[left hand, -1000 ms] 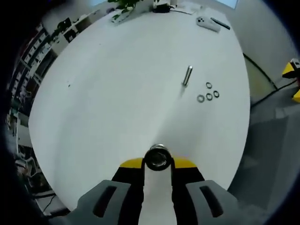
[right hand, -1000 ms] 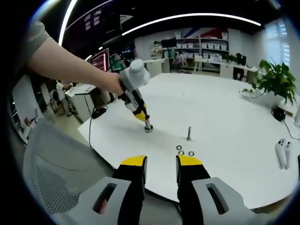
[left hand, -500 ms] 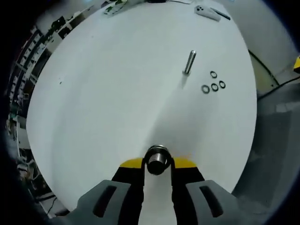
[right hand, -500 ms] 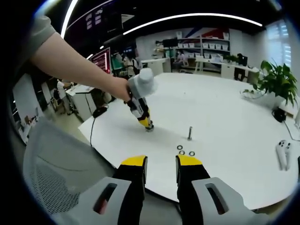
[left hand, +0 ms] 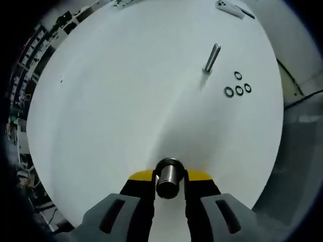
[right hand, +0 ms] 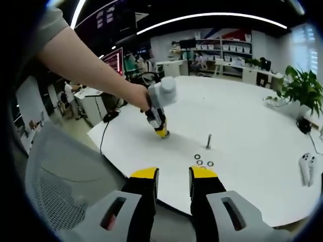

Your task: Place the washer onto the threaded stud by aligning its center hole with the stud, sliding it down to the base, and recovering from edge contact or off-axis alignment until the washer reaches the visible bottom stop.

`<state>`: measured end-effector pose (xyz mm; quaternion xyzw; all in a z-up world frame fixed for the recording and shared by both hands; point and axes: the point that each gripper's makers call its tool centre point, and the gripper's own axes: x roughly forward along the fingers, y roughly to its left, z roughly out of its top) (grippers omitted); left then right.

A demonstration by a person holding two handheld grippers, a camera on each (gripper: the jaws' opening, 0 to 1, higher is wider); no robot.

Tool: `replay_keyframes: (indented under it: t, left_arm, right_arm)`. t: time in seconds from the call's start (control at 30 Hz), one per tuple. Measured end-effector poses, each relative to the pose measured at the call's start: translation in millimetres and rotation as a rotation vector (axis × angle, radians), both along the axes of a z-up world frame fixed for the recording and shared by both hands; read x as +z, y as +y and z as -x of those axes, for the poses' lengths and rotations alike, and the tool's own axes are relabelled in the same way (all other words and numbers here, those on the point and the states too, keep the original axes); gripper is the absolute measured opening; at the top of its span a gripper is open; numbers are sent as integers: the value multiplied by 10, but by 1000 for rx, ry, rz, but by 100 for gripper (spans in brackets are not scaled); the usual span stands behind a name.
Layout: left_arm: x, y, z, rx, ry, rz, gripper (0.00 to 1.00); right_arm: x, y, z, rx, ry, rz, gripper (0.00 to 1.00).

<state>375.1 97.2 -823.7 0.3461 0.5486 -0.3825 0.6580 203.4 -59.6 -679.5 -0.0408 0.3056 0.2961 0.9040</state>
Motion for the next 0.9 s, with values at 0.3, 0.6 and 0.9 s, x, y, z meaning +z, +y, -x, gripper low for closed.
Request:
replay_keyframes:
  t: [0.3,0.6,0.9]
  left_arm:
    - [152,-7,0,88,-46,63,28]
    - [508,85,-5,132,-178,134,28]
    - [874,269,156,273,-318,282,29]
  right_arm:
    - [10,74,37,38,6,-17,27]
    - [-11,191,111,114,22,-17,27]
    - [-30,219,123,129,32,-11,27]
